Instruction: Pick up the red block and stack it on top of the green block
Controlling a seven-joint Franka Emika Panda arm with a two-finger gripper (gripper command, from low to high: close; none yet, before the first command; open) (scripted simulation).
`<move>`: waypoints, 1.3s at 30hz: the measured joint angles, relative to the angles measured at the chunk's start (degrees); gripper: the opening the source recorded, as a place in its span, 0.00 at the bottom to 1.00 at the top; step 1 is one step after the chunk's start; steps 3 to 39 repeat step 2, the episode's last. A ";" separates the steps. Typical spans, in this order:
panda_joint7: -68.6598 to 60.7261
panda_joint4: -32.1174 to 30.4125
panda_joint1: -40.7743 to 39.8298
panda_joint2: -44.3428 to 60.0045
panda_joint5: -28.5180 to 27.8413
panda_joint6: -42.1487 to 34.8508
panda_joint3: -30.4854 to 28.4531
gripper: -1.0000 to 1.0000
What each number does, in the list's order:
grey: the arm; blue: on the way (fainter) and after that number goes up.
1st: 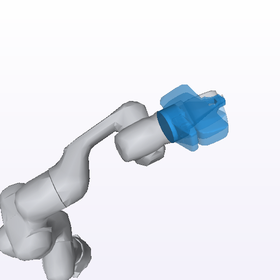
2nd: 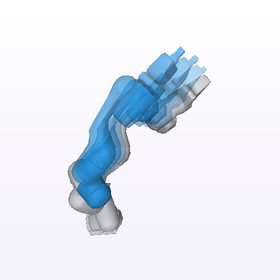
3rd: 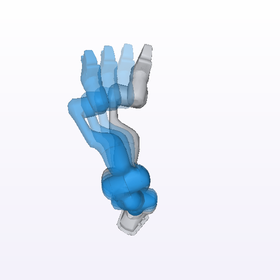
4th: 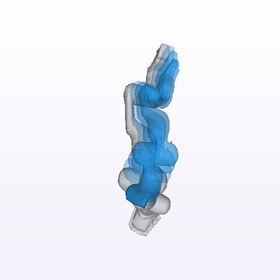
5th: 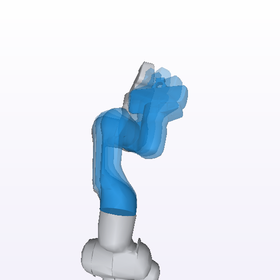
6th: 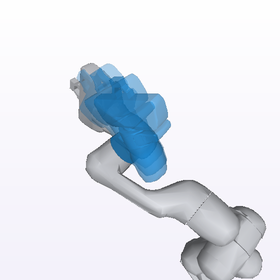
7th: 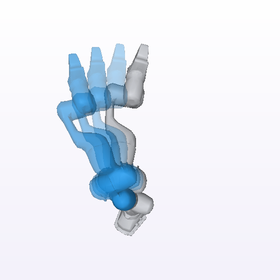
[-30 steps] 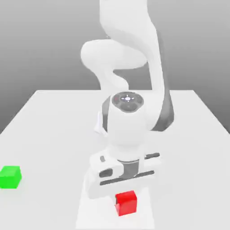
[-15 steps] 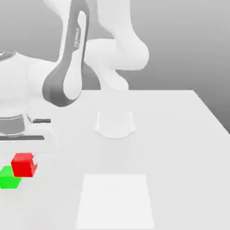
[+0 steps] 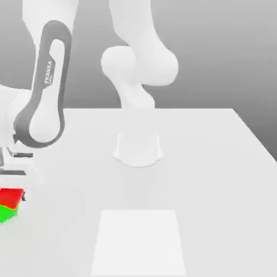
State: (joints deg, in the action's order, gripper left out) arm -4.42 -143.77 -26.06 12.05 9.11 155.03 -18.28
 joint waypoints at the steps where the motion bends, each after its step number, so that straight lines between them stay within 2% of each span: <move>1: 1.17 -0.12 0.37 -1.91 -1.60 -1.65 -0.66 1.00; 2: 2.36 -0.25 0.54 -3.90 -3.25 -3.38 -1.11 1.00; 39: 2.36 -0.25 0.54 -3.90 -3.25 -3.38 -1.11 1.00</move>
